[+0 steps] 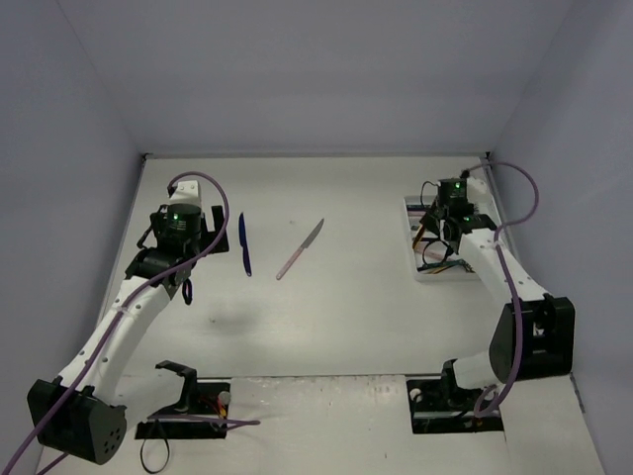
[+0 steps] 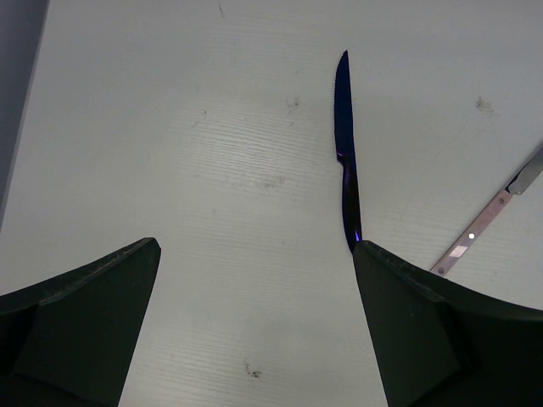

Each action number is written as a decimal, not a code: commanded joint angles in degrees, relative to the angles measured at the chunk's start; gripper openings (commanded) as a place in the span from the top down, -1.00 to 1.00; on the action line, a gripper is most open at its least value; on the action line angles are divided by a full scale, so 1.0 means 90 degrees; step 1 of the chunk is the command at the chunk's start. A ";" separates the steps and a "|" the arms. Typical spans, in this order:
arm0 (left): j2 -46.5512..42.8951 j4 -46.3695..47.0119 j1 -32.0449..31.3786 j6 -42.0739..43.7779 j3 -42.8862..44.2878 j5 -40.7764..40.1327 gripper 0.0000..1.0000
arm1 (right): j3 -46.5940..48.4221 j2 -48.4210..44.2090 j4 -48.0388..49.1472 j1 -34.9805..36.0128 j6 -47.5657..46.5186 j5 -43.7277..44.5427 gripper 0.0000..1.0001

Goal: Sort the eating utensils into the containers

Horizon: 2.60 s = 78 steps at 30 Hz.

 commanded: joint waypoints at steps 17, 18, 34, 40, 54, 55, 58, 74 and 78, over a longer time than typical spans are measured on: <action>-0.0183 0.0213 0.0010 -0.0002 0.0151 -0.0075 -0.95 | -0.0274 0.0307 0.0651 -0.1139 0.4949 0.1650 1.00; -0.0183 0.0213 0.0007 -0.0002 0.0153 -0.0065 -0.95 | -0.0273 0.0399 0.0651 -0.1145 0.5043 0.1655 1.00; -0.0193 0.0213 0.0002 -0.0001 0.0164 -0.0035 -0.95 | -0.0222 0.1608 0.0866 -0.1150 0.5696 0.1616 0.98; -0.0206 0.0210 0.0002 0.0017 0.0169 -0.0041 -0.95 | -0.0178 0.1783 0.0950 -0.1147 0.5512 0.1515 0.47; -0.0242 0.0204 0.0011 0.0017 0.0182 -0.0035 -0.95 | 0.0900 0.1220 0.0974 0.0121 0.2125 0.1749 -0.23; -0.0242 0.0212 0.0011 0.0017 0.0182 -0.0026 -0.95 | 0.0990 0.1229 0.0973 0.0327 0.1825 0.1780 -0.27; -0.0248 0.0213 0.0011 0.0017 0.0177 -0.0050 -0.95 | 0.1213 0.1333 0.0973 0.0994 0.0975 0.1911 -0.40; -0.0221 0.0184 0.0002 0.0056 0.0163 -0.0170 -0.95 | 0.2574 0.3712 0.0735 0.4482 0.0571 0.3226 -0.51; -0.0242 0.0174 -0.0008 0.0062 0.0153 -0.0216 -0.95 | 0.2934 0.4198 0.0448 0.4798 0.0580 0.3381 -0.50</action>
